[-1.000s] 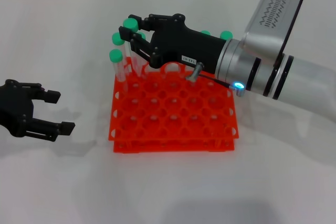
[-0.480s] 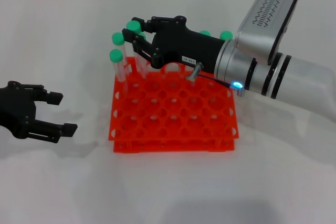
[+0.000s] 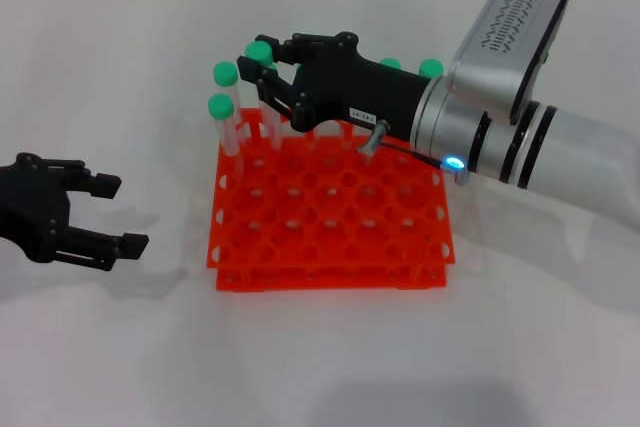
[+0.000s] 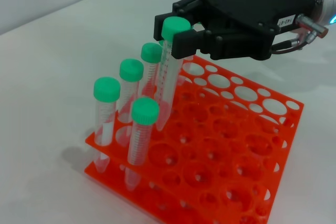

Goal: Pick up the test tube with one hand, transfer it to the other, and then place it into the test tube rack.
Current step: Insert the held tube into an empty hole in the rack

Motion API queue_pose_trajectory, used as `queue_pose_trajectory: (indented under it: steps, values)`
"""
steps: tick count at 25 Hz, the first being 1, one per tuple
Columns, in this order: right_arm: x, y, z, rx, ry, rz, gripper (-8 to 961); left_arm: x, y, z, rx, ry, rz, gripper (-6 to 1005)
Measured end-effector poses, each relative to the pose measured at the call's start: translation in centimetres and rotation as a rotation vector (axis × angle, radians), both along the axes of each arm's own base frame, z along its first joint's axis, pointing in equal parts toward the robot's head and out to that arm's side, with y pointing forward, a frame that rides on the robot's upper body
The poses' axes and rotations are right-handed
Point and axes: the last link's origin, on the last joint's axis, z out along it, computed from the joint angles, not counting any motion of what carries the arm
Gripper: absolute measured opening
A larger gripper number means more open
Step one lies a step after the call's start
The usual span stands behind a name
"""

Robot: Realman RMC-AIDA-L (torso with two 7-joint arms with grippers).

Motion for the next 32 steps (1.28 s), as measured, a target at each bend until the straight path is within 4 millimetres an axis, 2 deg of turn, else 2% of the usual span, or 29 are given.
queue_pose_trajectory:
  steps: [32]
  values:
    - [0.63, -0.14, -0.39, -0.009, -0.027, -0.022, 336, 0.07, 0.13, -0.27, 0.001, 0.005, -0.003, 888]
